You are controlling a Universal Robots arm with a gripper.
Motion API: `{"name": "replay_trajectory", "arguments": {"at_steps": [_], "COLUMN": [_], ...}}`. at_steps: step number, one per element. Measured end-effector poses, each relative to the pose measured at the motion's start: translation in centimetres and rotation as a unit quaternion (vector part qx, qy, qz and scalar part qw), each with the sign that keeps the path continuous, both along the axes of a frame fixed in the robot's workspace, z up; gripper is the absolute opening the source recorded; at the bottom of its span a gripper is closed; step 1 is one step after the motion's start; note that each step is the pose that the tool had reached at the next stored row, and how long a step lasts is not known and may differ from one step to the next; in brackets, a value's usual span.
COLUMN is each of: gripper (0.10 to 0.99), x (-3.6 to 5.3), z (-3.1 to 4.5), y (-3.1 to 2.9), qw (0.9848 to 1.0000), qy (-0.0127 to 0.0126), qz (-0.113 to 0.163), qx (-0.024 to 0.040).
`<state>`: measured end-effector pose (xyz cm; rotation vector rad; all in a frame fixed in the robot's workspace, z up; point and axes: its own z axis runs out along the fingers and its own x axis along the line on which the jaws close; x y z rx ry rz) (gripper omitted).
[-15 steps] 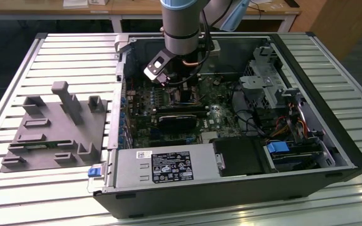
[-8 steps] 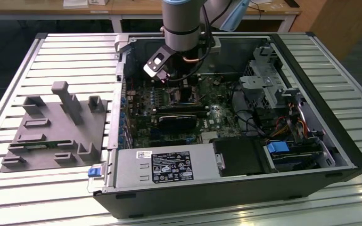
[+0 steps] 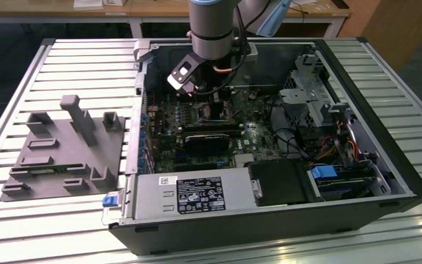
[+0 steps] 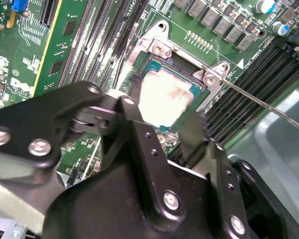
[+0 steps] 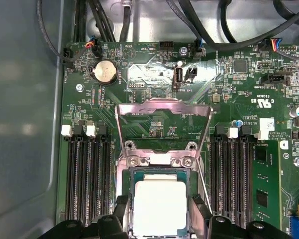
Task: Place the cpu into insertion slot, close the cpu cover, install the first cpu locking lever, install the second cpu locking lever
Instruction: 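Place the cpu into insertion slot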
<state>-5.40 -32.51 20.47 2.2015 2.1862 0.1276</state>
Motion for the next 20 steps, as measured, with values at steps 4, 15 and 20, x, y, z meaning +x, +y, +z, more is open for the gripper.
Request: {"name": "replay_trajectory", "arguments": {"at_steps": [4, 15, 20], "gripper": [0.463, 0.106, 0.106], "x": [0.0, 0.0, 0.0], "z": [0.03, 0.13, 0.05], "y": [0.0, 0.0, -0.05], "qw": [1.0, 1.0, 1.0], "qy": [0.0, 0.0, 0.0], "qz": [0.0, 0.0, 0.0], "qx": [0.0, 0.0, 0.0]}}
